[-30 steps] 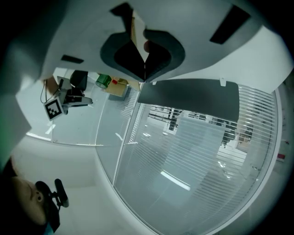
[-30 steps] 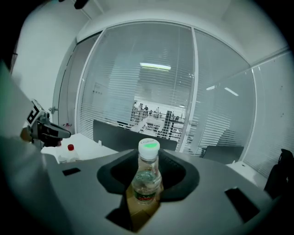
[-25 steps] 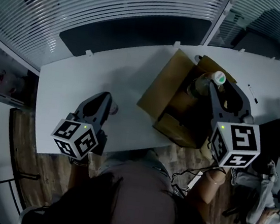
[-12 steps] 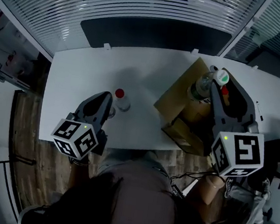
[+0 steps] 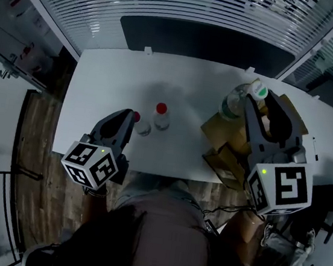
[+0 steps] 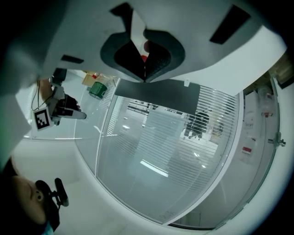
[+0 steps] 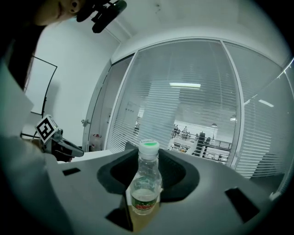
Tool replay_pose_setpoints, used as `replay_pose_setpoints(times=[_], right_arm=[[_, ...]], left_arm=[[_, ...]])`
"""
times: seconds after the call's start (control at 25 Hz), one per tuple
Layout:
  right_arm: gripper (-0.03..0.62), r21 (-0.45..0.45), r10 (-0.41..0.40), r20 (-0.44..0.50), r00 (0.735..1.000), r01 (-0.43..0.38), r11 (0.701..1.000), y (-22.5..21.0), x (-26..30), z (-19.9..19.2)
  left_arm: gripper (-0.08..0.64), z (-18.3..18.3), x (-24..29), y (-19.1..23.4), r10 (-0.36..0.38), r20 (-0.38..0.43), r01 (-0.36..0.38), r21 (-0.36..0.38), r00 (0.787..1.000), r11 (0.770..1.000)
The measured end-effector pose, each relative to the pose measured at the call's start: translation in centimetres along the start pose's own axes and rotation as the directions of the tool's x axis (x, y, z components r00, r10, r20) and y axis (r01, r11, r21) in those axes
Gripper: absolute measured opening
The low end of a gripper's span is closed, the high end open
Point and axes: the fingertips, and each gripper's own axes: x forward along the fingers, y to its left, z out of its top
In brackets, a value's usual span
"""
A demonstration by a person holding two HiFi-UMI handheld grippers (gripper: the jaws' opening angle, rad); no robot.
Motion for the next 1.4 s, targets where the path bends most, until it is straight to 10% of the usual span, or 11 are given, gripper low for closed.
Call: replay_pose_setpoints(times=[0.8, 1.4], right_arm=[[0.149, 0.004, 0.201, 0.056, 0.978, -0.202, 0.979, 7.1, 5.1, 1.6], [0.149, 0.097, 0.195, -0.019, 0.981, -0.193, 0.976, 9.9, 7.2, -3.6]], left_arm=[[0.009, -0.3, -6.9, 5.6, 0.203, 0.044, -0.201, -0.052, 0.978, 0.978], [0.009, -0.7, -8.4, 7.3, 0.215, 0.016, -0.214, -0.029, 0.977, 0.976]])
